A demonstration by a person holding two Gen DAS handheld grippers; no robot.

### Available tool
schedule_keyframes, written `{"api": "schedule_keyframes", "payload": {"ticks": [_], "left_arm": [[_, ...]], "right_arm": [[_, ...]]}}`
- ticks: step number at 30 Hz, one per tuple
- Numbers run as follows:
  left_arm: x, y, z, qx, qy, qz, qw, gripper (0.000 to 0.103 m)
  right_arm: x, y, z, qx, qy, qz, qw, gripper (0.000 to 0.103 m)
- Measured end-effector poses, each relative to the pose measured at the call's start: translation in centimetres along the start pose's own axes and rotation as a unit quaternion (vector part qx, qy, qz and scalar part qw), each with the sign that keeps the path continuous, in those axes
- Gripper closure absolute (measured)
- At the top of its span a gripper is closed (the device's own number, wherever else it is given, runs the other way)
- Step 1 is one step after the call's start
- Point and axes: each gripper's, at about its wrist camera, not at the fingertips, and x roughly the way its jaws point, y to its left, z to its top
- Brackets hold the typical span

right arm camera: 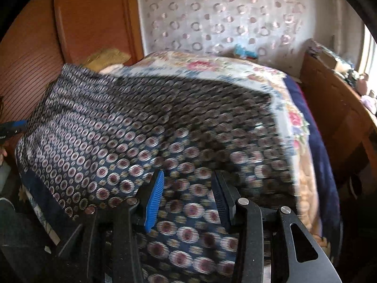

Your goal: Fold small clothes

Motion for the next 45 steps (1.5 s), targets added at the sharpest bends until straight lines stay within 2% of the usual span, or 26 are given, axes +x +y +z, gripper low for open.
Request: {"api": "schedule_keyframes", "payload": {"ticks": [6,11,21,28,35,37,39,41,45], "left_arm": [[0.6,0.0,-0.8,-0.004,0.009,0.017,0.9998,0.035],[0.9,0.3,-0.8,-0.012,0.01,0.028,0.9995,0.035],[1.1,0.2,-0.9,-0.008,0.004,0.04,0.9991,0.035],[1.2,-0.4,-1.1,-0.001,-0.001,0.057,0.9984,0.037],[1.3,-1.0,-0.9,0.005,-0.004,0.055,0.9985,0.054],[1.3,-1.2,-1.0,0.008,-0.006,0.049,0.9988,0.064],[1.2,-1.4,-1.0,0.009,-0.007,0.038,0.9992,0.084],[1.1,-1.4,-0.9,0.005,-0.006,0.019,0.9998,0.096],[-0.5,-2.1,0.0,0.004,-0.043,0.002,0.9991,0.099]], "right_arm": [[2.7,1.4,0.1,-0.021,0.016,0.017,1.0,0.057],[3.2,1.5,-0.3,-0.03,0.012,0.012,0.999,0.052],[4.4,2.2,-0.7,-0.032,0.014,0.003,0.999,0.034],[4.5,2.3,-0.6,-0.036,0.016,0.007,0.999,0.031],[4.5,2.3,-0.6,-0.036,0.016,0.007,0.999,0.029],[4.5,2.3,-0.6,-0.036,0.016,0.007,0.999,0.029],[4.5,2.3,-0.6,-0.036,0.016,0.007,0.999,0.028],[4.5,2.3,-0.6,-0.036,0.016,0.007,0.999,0.027],[4.5,2.2,-0.6,-0.036,0.016,0.007,0.999,0.027]]}}
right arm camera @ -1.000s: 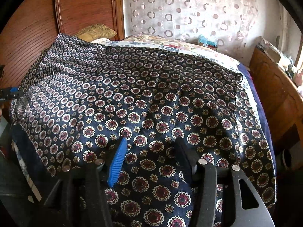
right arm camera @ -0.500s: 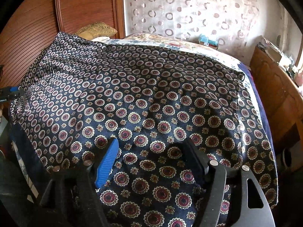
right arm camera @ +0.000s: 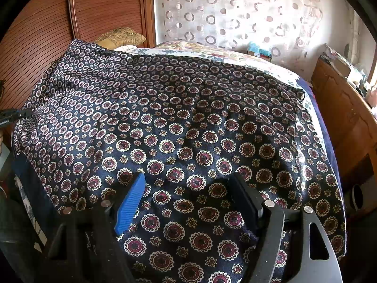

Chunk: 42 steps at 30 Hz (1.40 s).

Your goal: Fold small clothes

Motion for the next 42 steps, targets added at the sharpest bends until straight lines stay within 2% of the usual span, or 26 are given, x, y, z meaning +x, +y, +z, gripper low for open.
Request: {"api": "schedule_keyframes", "payload": {"ticks": [8,18,21,27,32,36,38,40,41,42], "left_arm": [[-3.3,-3.6,4.4,0.032,-0.08,-0.043,0.9953,0.099],[-4.1,-10.1,9.6,0.092,-0.134,-0.116,0.9799,0.1],[-3.9,-12.2,10.9,0.109,-0.14,-0.138,0.9745,0.1],[-3.0,-16.3,12.9,0.139,-0.137,-0.178,0.9644,0.1],[-2.0,-18.8,13.2,0.156,-0.129,-0.204,0.9578,0.1],[-0.6,-20.3,12.5,0.165,-0.109,-0.205,0.9587,0.1],[0.4,-20.9,11.9,0.172,-0.085,-0.205,0.9597,0.099],[0.9,-21.3,11.3,0.179,-0.066,-0.209,0.959,0.094],[1.2,-21.5,11.2,0.181,-0.06,-0.213,0.9583,0.086],[1.3,-21.4,10.9,0.181,-0.052,-0.216,0.9581,0.072]], "right_arm": [[0.0,-0.1,0.0,0.0,0.0,0.001,1.0,0.026],[-0.3,0.0,0.0,0.012,0.004,-0.008,1.0,0.026],[-1.2,-0.4,0.0,0.026,-0.009,-0.009,1.0,0.026],[-4.3,-0.9,-0.4,0.048,-0.041,-0.024,0.998,0.026],[-6.2,-0.8,-1.1,0.058,-0.055,-0.028,0.996,0.026],[-7.1,-0.6,-1.7,0.074,-0.058,-0.009,0.996,0.026],[-7.5,-0.2,-1.9,0.07,-0.06,-0.011,0.996,0.026],[-7.9,0.0,-1.9,0.067,-0.06,-0.011,0.996,0.026],[-8.0,0.0,-1.9,0.066,-0.06,-0.012,0.996,0.026],[-8.1,0.1,-2.0,0.066,-0.06,-0.013,0.996,0.026]]}}
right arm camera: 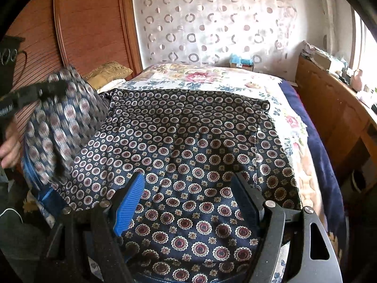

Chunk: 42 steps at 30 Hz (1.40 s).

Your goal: Fold small clothes

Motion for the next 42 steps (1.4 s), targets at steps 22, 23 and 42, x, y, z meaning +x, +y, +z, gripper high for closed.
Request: {"api": "schedule_keyframes", "payload": {"ticks": [22,23,42], "left_arm": [[-4.2,6.1,-4.6,-0.059,-0.007,0.094,0.9938,0.038],[-4.3,6.3,-4.8,-0.063,-0.008,0.098,0.9932,0.038],[-5.0,8.4,-6.1,-0.084,-0.011,0.13,0.9879,0.038]], "right_arm": [[4.7,4.4,2.4,-0.051,0.027,0.069,0.996,0.026],[5.3,4.6,2.5,-0.055,0.031,0.07,0.996,0.027],[5.9,6.1,4.3,-0.082,-0.008,0.084,0.993,0.1]]}}
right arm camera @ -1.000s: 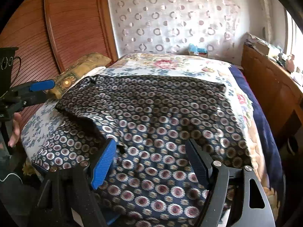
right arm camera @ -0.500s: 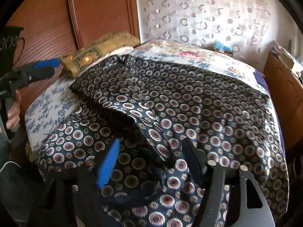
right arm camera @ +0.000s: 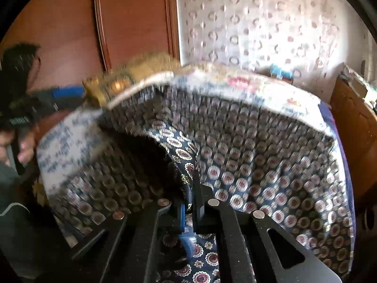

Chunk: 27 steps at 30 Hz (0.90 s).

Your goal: Fold small clothes

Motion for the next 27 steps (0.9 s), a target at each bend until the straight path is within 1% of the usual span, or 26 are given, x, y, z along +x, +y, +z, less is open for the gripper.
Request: {"api": "schedule_keyframes", "payload": {"ticks": [5,7,16,21,25,27], "left_arm": [[-0.1,-0.4,0.0,0.003,-0.002,-0.008,1.0,0.038],[0.1,-0.7,0.1,0.005,-0.001,-0.013,0.9999,0.038],[0.4,-2.3,0.3,0.015,-0.002,-0.033,0.9994,0.038],[0.6,-3.2,0.4,0.02,-0.002,-0.039,0.999,0.038],[0.8,-4.0,0.3,0.023,-0.002,-0.041,0.9989,0.038],[0.9,-4.2,0.3,0.023,0.0,-0.043,0.9988,0.038]], "right_arm": [[-3.6,-1.2,0.4,0.009,-0.04,-0.008,0.999,0.1],[-4.9,-2.0,-0.1,0.012,-0.048,-0.024,0.998,0.1],[-9.4,-6.9,-3.2,0.06,-0.051,-0.091,0.993,0.1],[-10.5,-8.7,-5.3,0.084,-0.034,-0.124,0.988,0.1],[-9.9,-9.1,-7.0,0.089,0.006,-0.145,0.985,0.1],[-9.4,-9.2,-7.8,0.092,0.021,-0.149,0.984,0.1]]}}
